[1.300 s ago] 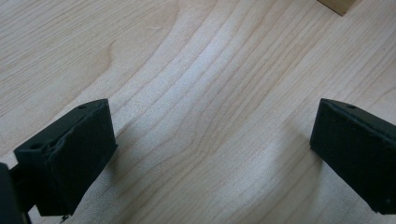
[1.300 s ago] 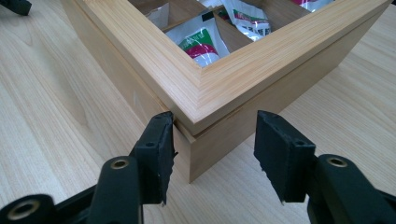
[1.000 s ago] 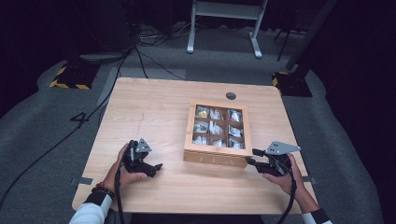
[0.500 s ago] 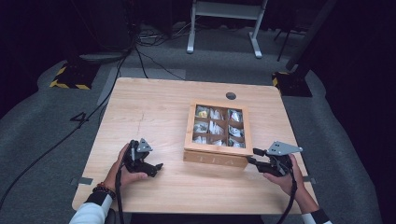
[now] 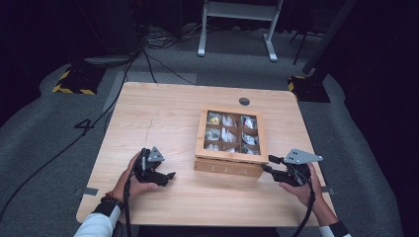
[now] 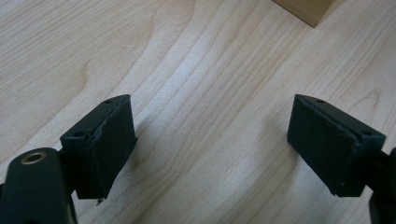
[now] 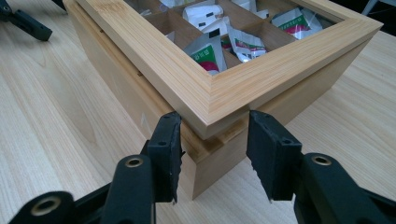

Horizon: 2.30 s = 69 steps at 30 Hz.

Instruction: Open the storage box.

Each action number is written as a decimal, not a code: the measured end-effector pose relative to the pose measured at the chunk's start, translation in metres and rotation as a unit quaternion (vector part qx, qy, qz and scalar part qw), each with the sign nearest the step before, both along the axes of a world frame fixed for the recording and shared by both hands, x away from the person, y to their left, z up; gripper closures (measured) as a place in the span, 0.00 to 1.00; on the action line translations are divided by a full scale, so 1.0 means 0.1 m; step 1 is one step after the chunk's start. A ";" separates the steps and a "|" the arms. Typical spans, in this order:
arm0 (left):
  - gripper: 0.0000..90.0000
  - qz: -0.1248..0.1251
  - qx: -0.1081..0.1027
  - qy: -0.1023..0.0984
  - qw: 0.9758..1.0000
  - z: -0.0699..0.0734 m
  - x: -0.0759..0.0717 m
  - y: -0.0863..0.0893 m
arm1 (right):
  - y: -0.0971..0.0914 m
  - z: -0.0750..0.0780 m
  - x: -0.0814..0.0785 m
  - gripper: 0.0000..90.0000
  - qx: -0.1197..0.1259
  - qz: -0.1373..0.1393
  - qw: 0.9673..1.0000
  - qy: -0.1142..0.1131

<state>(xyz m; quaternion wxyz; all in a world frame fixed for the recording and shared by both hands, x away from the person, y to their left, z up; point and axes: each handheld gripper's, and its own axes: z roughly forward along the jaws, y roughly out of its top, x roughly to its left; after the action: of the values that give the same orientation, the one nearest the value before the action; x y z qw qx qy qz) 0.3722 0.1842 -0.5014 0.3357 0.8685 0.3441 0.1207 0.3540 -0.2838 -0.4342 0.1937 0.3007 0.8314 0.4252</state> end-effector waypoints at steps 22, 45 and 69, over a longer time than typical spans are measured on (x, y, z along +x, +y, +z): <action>0.15 -0.004 -0.009 -0.010 1.000 -0.03 0.00 0.02 | 0.00 0.18 0.01 0.59 0.019 -0.008 0.999 -0.039; 0.21 -0.012 -0.019 0.004 1.000 0.07 0.07 -0.07 | 0.00 0.28 0.05 0.58 0.028 -0.015 0.998 -0.056; 0.23 -0.074 -0.089 -0.162 0.980 0.93 0.38 -0.76 | 0.01 0.36 0.10 0.56 0.036 -0.019 0.997 -0.059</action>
<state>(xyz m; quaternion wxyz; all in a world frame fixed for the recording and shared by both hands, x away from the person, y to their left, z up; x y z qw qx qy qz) 0.4105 0.1082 -0.4084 0.4711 0.8269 0.2295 0.2040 0.3641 -0.2829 -0.3987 0.2396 0.2976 0.7967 0.4684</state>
